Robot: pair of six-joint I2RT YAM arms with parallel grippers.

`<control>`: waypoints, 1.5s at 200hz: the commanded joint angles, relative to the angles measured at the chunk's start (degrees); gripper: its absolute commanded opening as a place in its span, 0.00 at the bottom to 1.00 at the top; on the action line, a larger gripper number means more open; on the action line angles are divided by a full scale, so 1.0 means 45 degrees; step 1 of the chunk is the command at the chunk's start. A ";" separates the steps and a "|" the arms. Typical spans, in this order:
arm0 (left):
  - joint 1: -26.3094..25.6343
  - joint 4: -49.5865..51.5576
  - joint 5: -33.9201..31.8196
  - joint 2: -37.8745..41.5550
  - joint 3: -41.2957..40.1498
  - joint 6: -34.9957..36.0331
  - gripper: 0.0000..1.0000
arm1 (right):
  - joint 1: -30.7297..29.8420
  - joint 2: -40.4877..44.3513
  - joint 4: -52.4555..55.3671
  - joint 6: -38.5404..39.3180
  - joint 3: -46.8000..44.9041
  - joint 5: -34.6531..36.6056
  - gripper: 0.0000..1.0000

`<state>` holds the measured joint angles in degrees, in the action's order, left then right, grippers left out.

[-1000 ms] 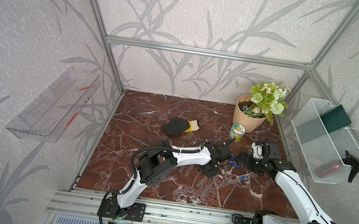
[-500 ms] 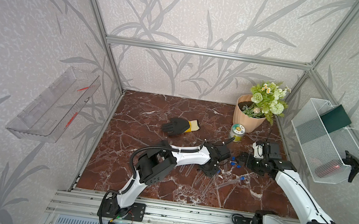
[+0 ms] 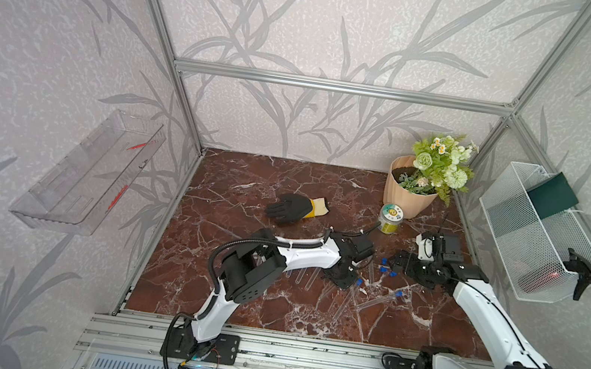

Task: Remove stoppers from test tubes
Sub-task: Pick up the test tube at the center of the board, then open the stopper on the test tube.

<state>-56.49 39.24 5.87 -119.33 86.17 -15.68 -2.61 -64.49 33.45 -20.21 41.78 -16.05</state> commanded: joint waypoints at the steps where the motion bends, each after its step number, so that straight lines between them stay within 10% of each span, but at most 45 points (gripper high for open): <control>1: 0.0174 0.0174 0.0261 0.0645 -0.0403 -0.0241 0.14 | 0.0073 -0.0064 -0.0180 -0.0214 0.0106 0.0002 0.99; 207: 0.1967 -0.3404 0.1075 0.5570 -0.4120 -0.1249 0.15 | -0.2951 -0.3735 -0.5088 -0.2371 0.1467 -0.3955 1.00; 300: 0.2065 -0.3891 0.1600 0.5658 -0.4330 -0.1017 0.15 | -0.3560 -0.5073 -0.8507 -0.4324 0.1021 -0.4987 0.81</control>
<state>-47.53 22.98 12.14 -95.50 67.11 -20.97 -18.20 -86.89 1.58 -36.34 47.35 -36.82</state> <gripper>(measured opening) 0.149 0.843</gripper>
